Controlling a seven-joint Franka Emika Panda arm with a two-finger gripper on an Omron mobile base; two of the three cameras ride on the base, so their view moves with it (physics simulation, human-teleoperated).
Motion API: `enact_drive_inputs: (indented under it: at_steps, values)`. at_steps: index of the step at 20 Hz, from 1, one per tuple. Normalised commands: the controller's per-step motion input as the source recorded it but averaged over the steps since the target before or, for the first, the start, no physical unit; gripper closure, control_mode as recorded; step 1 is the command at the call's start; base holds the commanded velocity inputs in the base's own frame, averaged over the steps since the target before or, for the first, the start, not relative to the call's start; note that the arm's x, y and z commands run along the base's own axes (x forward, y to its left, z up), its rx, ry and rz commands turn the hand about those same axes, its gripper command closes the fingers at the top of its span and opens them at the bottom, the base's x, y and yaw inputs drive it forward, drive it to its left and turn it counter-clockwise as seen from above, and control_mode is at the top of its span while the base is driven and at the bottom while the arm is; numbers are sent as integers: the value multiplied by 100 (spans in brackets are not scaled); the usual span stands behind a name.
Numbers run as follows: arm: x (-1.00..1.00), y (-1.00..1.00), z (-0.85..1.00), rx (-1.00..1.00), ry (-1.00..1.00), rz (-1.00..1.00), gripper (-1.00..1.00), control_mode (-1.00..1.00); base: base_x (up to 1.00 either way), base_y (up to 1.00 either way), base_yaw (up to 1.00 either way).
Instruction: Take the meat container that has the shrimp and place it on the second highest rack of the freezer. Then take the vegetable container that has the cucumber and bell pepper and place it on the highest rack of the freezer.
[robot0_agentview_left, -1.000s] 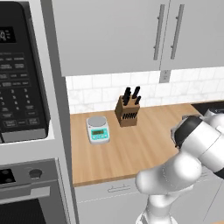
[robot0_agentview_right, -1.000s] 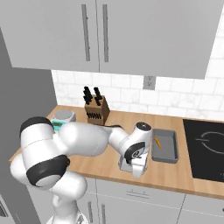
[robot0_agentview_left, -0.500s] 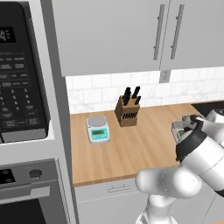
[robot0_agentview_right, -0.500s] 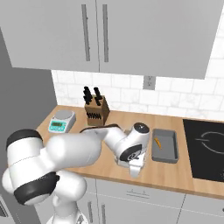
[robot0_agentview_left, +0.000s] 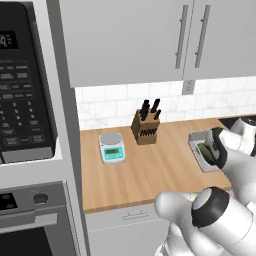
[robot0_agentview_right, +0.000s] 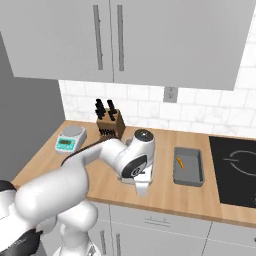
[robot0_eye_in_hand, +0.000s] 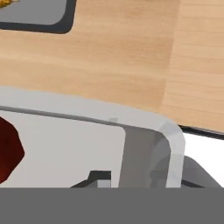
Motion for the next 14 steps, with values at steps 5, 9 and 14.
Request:
enact_drive_inputs:
  at_steps: [5,9,14]
  values:
    - [-5,72,57,-1,0,-1,100,-100,0,0,0]
    - [0,67,61,13,0,-4,100,-100,0,0,0]
    - [0,55,44,12,0,-1,100,-100,0,0,0]
